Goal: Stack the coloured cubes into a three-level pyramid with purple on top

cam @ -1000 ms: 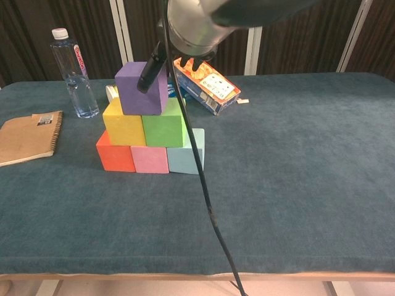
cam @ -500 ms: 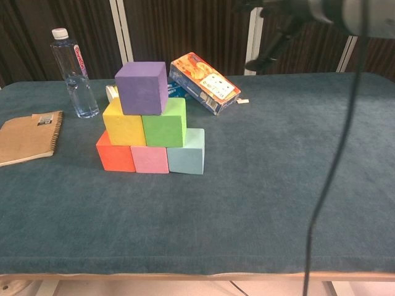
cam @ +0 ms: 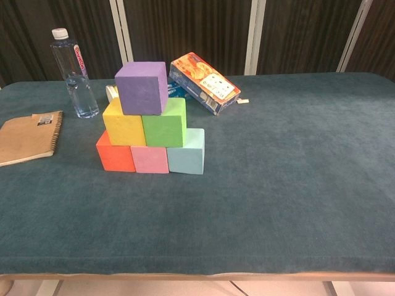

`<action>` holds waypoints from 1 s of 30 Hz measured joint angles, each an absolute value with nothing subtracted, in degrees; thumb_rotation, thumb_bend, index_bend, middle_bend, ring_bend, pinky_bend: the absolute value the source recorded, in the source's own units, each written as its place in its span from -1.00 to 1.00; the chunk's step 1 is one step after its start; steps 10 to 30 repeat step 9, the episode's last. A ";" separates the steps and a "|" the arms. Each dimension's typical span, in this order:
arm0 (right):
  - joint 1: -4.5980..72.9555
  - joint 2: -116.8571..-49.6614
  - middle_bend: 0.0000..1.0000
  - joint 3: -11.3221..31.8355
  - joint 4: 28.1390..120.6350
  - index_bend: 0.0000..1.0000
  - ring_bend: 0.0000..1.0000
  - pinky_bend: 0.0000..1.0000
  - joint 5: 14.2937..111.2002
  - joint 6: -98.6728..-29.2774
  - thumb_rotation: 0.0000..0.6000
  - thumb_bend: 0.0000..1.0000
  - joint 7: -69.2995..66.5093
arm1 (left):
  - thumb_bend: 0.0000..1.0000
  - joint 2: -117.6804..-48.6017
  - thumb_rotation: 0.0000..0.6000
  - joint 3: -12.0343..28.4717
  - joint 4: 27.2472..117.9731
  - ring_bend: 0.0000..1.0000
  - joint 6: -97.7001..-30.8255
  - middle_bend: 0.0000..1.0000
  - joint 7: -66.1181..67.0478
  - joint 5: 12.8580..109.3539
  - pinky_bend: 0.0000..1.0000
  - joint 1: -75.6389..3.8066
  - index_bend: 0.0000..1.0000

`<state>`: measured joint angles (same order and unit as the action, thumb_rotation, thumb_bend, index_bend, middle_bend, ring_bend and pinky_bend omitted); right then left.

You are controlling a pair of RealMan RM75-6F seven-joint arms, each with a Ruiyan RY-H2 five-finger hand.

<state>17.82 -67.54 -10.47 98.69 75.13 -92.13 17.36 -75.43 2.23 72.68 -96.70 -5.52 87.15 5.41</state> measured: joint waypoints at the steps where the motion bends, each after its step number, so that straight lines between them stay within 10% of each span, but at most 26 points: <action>1: 16.15 -67.77 -1.00 -10.73 96.18 -0.98 -1.00 -1.00 76.94 -93.27 1.00 -0.53 14.01 | -0.94 -75.70 1.00 2.19 72.43 -1.00 -96.18 -0.99 -5.75 86.96 -0.87 5.35 -0.96; 30: 9.66 -69.12 -1.00 -9.14 90.61 -0.98 -1.00 -1.00 81.87 -95.55 1.00 -0.53 9.00 | -0.94 -77.49 1.00 2.17 72.99 -1.00 -95.51 -1.00 0.75 86.74 -0.87 4.97 -0.96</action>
